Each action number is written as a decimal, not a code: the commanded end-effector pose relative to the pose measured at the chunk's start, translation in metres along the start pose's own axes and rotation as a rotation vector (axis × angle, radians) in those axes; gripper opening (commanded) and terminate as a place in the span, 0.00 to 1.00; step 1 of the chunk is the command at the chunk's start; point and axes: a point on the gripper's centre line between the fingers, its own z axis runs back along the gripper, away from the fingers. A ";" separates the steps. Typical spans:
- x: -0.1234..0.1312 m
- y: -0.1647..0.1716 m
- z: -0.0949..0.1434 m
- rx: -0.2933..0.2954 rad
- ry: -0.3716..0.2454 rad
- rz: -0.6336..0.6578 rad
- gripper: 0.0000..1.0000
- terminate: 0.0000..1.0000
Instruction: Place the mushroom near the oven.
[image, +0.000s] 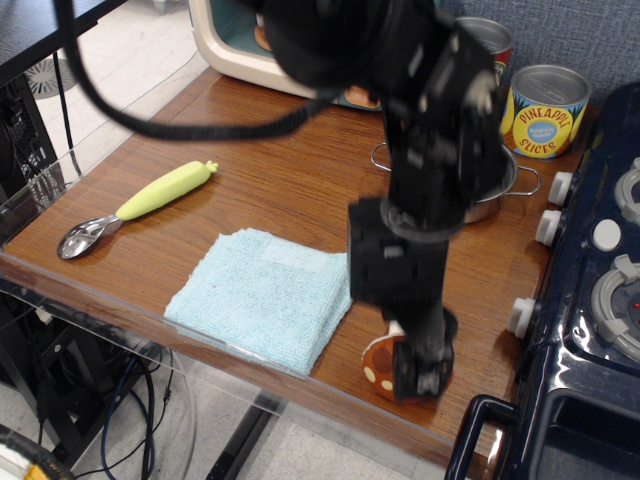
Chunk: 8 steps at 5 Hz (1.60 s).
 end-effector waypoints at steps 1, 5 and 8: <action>0.003 0.002 -0.019 0.024 -0.038 -0.030 1.00 0.00; 0.003 -0.014 -0.014 0.009 -0.026 0.007 0.00 0.00; 0.040 -0.086 0.067 -0.143 0.103 0.284 0.00 0.00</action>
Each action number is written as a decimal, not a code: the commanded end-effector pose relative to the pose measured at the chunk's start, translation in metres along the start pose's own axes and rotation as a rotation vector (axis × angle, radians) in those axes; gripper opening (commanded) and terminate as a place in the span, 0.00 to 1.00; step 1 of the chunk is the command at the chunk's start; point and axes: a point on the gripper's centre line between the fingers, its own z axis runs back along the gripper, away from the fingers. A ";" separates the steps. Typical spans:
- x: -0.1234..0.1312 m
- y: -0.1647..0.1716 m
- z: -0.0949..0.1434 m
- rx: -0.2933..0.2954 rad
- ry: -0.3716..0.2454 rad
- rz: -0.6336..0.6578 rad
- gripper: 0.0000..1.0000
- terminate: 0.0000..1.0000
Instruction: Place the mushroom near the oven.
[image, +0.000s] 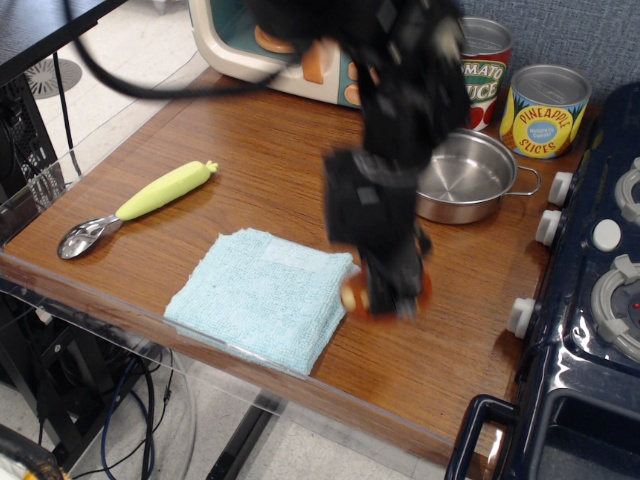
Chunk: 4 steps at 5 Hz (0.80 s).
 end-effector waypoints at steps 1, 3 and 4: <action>0.028 -0.082 0.039 -0.089 0.078 0.253 0.00 0.00; 0.057 -0.158 0.016 -0.115 0.009 0.435 0.00 0.00; 0.067 -0.180 -0.002 -0.114 -0.029 0.479 0.00 0.00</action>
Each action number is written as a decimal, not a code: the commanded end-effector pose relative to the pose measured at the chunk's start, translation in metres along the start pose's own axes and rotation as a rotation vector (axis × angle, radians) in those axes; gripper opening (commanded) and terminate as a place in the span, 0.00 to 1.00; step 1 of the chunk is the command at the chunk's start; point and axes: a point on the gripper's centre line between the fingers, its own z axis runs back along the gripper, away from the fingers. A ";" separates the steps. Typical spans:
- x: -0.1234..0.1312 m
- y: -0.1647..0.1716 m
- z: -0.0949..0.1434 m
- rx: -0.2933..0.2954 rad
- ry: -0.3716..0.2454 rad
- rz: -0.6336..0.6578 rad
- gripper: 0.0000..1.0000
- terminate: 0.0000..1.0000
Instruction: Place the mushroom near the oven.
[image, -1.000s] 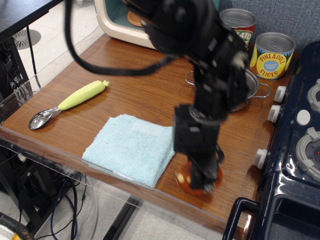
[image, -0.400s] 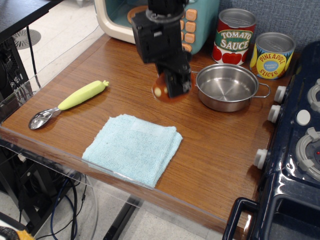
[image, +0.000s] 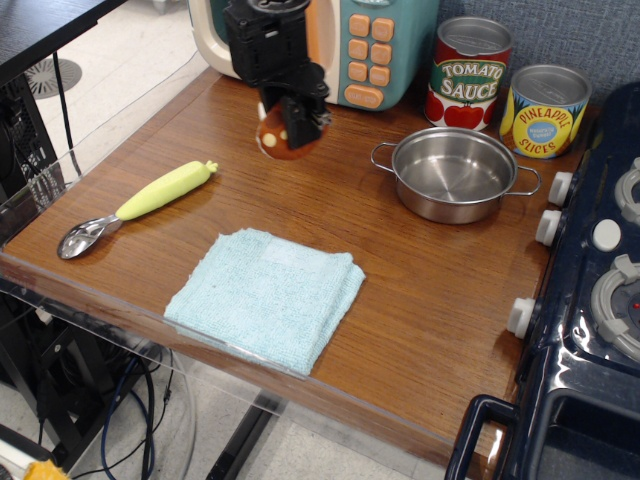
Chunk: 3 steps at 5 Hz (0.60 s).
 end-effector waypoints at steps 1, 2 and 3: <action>0.008 -0.045 -0.015 -0.035 -0.025 0.075 0.00 0.00; 0.002 -0.053 -0.028 -0.035 -0.033 0.078 0.00 0.00; 0.004 -0.054 -0.032 -0.013 -0.040 0.094 1.00 0.00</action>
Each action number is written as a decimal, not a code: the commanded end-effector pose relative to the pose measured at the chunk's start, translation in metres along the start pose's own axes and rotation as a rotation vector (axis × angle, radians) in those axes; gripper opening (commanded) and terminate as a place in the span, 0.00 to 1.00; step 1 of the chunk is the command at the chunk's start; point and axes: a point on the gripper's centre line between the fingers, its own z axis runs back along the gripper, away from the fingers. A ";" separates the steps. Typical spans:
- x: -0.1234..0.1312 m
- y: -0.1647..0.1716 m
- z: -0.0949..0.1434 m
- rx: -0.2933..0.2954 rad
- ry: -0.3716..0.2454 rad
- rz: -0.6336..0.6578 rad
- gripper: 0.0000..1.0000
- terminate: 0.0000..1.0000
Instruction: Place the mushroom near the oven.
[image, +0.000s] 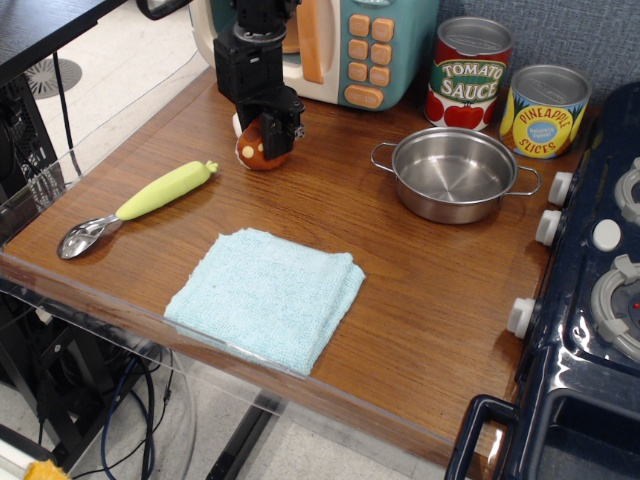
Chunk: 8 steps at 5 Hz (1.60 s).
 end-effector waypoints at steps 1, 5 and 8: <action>0.006 -0.007 0.025 -0.031 0.040 0.009 1.00 0.00; 0.002 -0.005 0.087 -0.048 0.187 0.004 1.00 0.00; 0.006 0.001 0.102 -0.082 0.192 -0.033 1.00 0.00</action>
